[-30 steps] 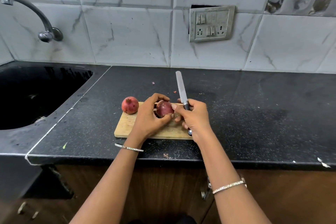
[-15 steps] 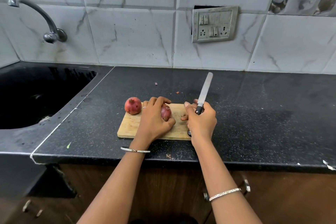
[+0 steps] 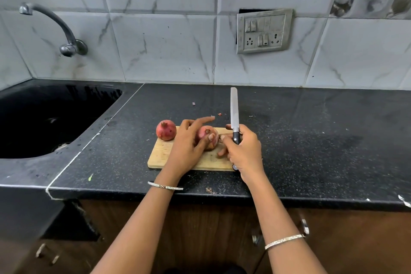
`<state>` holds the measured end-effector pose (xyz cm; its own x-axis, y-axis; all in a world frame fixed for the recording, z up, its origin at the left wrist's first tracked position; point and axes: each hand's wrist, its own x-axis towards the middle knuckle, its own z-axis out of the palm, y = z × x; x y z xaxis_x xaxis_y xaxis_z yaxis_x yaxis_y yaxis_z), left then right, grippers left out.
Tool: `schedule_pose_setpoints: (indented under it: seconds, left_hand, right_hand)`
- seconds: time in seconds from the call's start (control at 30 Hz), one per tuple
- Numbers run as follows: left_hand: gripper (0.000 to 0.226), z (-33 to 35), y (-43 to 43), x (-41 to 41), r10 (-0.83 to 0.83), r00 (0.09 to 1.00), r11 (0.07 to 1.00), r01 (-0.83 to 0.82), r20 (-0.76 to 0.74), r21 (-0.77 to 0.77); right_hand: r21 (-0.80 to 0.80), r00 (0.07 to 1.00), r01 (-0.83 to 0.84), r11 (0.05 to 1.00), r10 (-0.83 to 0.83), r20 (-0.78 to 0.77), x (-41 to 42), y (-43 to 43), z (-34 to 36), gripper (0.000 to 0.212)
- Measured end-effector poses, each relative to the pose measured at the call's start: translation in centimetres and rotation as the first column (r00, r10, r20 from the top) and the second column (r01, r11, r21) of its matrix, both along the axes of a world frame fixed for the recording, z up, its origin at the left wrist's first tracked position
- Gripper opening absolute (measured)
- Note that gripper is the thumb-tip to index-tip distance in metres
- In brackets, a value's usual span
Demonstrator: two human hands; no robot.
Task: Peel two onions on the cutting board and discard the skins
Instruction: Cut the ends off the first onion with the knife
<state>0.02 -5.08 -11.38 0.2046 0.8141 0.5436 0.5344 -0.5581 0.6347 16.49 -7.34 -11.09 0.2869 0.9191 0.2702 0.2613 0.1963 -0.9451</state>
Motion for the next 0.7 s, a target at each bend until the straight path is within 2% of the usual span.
schedule_pose_setpoints:
  seconds: [0.1, 0.2, 0.27, 0.37, 0.47, 0.57, 0.63, 0.7]
  left_hand:
    - [0.044, -0.2, -0.8, 0.2, 0.056, 0.997, 0.998, -0.054, -0.062, 0.032]
    - [0.057, -0.3, -1.1, 0.1, 0.142, 0.99, 0.99, -0.141, -0.028, 0.025]
    - [0.058, -0.3, -1.2, 0.0, 0.174, 0.984, 0.985, -0.173, -0.028, 0.027]
    - [0.053, -0.4, -1.1, -0.4, 0.15, 0.988, 0.988, -0.151, 0.023, 0.035]
    - [0.054, -0.4, -1.4, -0.7, 0.032, 0.999, 0.999, -0.032, 0.041, 0.019]
    - [0.049, -0.3, -1.2, -1.0, 0.002, 1.0, 1.0, -0.002, -0.026, -0.023]
    - [0.044, -0.4, -0.9, -1.3, -0.023, 0.999, 0.998, 0.024, 0.022, -0.051]
    - [0.044, -0.3, -0.7, -1.7, -0.031, 0.994, 0.997, 0.038, 0.106, -0.069]
  right_hand:
    - [-0.007, 0.998, 0.013, 1.0, -0.012, 0.063, -0.1, 0.1, 0.0, 0.022]
    - [-0.008, 0.995, 0.02, 1.0, -0.019, 0.1, -0.3, 0.2, -0.2, 0.015]
    - [-0.009, 0.999, -0.012, 1.0, 0.012, 0.033, -0.4, -0.1, -0.1, 0.005]
    - [-0.003, 0.995, -0.039, 0.999, 0.038, -0.095, -0.5, -0.8, 0.5, 0.022]
    - [0.006, 0.981, -0.068, 0.998, 0.068, -0.18, -0.7, -1.5, 1.0, 0.025]
    - [0.024, 0.985, -0.083, 0.996, 0.086, -0.147, -0.9, -2.0, 1.4, 0.024]
    - [0.022, 0.989, -0.093, 0.995, 0.094, -0.11, -0.9, -2.4, 1.5, 0.033]
    - [0.007, 0.996, -0.079, 0.997, 0.079, 0.028, -0.8, -3.3, 1.5, 0.045]
